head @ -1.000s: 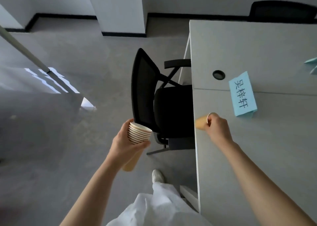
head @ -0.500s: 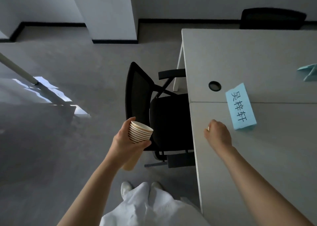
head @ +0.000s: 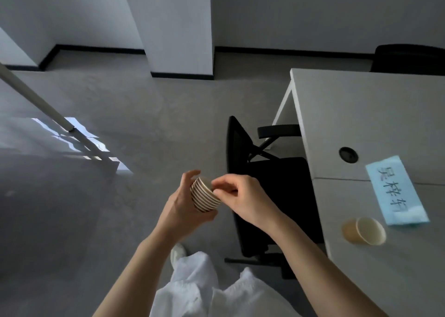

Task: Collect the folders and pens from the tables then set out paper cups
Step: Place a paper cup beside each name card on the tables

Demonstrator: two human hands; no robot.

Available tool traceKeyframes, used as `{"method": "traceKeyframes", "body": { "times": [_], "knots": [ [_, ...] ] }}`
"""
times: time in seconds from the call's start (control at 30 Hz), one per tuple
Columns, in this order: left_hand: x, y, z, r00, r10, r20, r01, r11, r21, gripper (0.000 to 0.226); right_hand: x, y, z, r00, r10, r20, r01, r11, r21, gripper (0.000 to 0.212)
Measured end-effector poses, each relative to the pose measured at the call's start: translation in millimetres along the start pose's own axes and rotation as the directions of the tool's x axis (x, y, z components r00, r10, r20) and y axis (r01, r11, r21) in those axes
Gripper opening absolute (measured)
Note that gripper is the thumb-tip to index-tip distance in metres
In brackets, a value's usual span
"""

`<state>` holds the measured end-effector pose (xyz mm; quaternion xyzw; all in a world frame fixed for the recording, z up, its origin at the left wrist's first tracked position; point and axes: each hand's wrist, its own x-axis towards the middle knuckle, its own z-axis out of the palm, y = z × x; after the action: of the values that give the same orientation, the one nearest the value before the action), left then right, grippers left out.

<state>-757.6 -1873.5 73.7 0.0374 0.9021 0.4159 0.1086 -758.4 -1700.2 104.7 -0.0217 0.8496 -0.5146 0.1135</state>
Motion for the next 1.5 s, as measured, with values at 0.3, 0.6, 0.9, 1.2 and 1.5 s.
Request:
{"method": "traceKeyframes", "body": {
  "times": [0.3,0.6,0.9,1.2,1.5],
  "knots": [
    [79.6,-74.6,-119.9,0.996,-0.047,0.074,0.041,0.996,0.077,0.069,114.2,-66.5,92.7,0.997,0.037,0.068,-0.033,0.998,-0.058,0.017],
    [161.7,-106.3,-149.2,0.986,-0.037,0.163,0.032,0.999,0.032,0.067,196.6,-77.4,109.9,0.989,0.148,0.01,-0.147,0.986,-0.074,0.013],
    [320.3,-81.7,-153.8,0.969,0.037,0.243,-0.052,0.997,0.058,0.073,327.9,-61.4,50.7,0.979,0.189,-0.07,-0.189,0.982,0.011,0.012],
    [503.7,-20.6,-152.7,0.956,0.103,0.274,-0.123,0.991,0.055,0.07,480.0,-62.1,-56.9,0.971,0.214,-0.102,-0.211,0.977,0.036,0.013],
    [654.9,0.9,-133.9,0.893,0.185,0.409,-0.205,0.979,0.006,0.071,592.6,-39.8,-114.4,0.921,0.3,-0.249,-0.297,0.954,0.051,0.011]
  ]
}}
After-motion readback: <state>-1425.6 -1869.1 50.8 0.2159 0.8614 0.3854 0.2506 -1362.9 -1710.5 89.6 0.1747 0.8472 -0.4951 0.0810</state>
